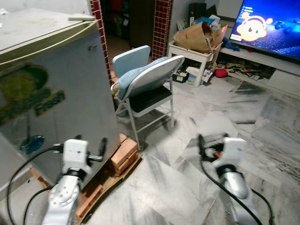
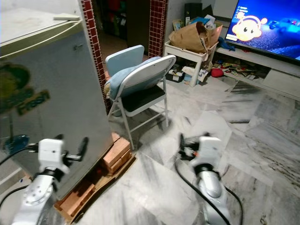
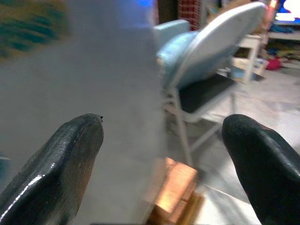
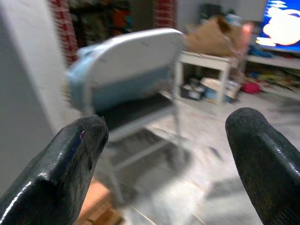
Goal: Restocking fridge
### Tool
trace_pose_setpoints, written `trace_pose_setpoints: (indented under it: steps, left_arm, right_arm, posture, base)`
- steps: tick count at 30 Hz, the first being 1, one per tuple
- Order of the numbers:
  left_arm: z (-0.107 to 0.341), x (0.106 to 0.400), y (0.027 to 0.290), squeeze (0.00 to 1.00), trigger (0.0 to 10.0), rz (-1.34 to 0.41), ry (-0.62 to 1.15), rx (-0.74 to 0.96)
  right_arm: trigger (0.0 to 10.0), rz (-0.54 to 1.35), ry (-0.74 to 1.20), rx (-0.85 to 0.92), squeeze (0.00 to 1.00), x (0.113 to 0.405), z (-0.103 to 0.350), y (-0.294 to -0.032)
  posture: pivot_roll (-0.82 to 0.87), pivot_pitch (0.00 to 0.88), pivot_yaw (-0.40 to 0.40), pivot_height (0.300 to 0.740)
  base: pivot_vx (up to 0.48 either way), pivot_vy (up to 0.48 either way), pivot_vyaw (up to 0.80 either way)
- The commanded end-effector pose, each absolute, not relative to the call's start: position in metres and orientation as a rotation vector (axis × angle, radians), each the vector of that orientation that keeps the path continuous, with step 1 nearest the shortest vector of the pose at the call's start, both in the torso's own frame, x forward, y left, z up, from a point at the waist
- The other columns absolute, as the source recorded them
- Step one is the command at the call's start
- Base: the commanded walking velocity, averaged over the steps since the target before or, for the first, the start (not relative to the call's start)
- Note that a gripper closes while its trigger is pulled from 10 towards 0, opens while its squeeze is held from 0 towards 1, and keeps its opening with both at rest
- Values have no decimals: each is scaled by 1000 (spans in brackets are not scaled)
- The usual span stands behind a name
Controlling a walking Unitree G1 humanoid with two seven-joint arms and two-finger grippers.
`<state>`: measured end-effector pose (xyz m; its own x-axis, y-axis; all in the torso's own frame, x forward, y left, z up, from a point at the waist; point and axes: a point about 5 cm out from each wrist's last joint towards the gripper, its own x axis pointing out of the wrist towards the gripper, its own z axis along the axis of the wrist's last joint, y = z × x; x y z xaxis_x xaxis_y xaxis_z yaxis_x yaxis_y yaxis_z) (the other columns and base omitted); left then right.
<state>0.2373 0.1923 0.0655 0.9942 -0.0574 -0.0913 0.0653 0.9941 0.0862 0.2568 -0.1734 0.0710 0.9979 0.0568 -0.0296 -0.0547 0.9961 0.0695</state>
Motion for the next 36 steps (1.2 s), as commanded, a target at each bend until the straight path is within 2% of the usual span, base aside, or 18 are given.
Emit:
trace_pose_setpoints:
  steps: [1, 3, 10, 24, 32, 36]
  left_arm:
    - [66, 239, 181, 0, 10000, -87, 82, 80]
    - [66, 239, 181, 0, 10000, -87, 83, 80]
    - [66, 242, 176, 0, 10000, -96, 78, 75]
    - [68, 243, 174, 0, 10000, -105, 65, 77]
    - [68, 240, 173, 0, 10000, -123, 63, 89]
    - [67, 240, 172, 0, 10000, -128, 67, 87]
  right_arm:
    - [10000, 60, 39, 43, 0, 256, 71, -183]
    - [10000, 76, 28, 41, 0, 257, 72, -182]
    - [10000, 82, 22, 31, 0, 262, 74, -182]
    - [10000, 57, 67, 27, 0, 269, 69, -183]
    - [10000, 72, 50, 53, 0, 270, 72, -181]
    - [10000, 75, 62, 56, 0, 272, 71, -180]
  posture:
    - [45, 0, -8, 740]
    - [45, 0, -8, 740]
    - [43, 0, -12, 740]
    - [46, 0, -15, 740]
    - [51, 0, -20, 740]
    - [52, 0, -23, 740]
  base:
    - [0, 480, 0]
    - [0, 480, 0]
    - [0, 480, 769]
    - [0, 476, 0]
    - [0, 0, 0]
    - [0, 0, -725]
